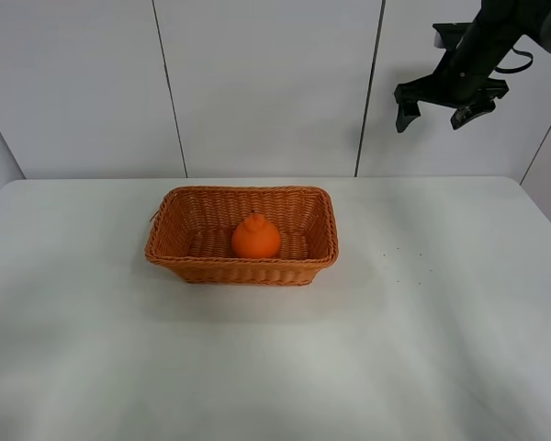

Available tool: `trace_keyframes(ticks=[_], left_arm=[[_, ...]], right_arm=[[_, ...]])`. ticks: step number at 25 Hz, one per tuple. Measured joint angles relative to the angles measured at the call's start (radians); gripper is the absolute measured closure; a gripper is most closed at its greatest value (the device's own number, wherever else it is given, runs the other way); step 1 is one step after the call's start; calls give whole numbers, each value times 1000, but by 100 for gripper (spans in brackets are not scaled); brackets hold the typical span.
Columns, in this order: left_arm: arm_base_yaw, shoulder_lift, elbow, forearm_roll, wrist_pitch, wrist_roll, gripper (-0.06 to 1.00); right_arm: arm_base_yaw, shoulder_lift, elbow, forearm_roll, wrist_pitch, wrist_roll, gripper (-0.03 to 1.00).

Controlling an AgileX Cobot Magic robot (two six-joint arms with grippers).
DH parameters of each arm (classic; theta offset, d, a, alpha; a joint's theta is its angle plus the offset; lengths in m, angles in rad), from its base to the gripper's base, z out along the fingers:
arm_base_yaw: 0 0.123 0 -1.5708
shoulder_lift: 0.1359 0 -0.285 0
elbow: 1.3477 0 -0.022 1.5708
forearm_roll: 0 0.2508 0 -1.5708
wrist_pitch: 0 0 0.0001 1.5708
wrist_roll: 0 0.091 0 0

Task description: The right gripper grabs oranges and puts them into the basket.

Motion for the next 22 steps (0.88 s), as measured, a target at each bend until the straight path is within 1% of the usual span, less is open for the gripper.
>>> trace_keyframes(ticks=[6, 8, 12, 15, 22], left_arm=[[0, 0, 0, 0, 0, 0, 6], [0, 0, 0, 0, 0, 0, 6], [0, 0, 0, 0, 0, 0, 6], [0, 0, 0, 0, 0, 0, 6], [0, 0, 0, 0, 0, 0, 6]], right_arm=[[-8, -89, 92, -5, 0, 1, 28], [-4, -141, 144, -5, 0, 1, 28], [4, -289, 294, -4, 0, 1, 28], [4, -438, 443, -5, -1, 1, 28], [4, -891, 886, -4, -1, 1, 28]])
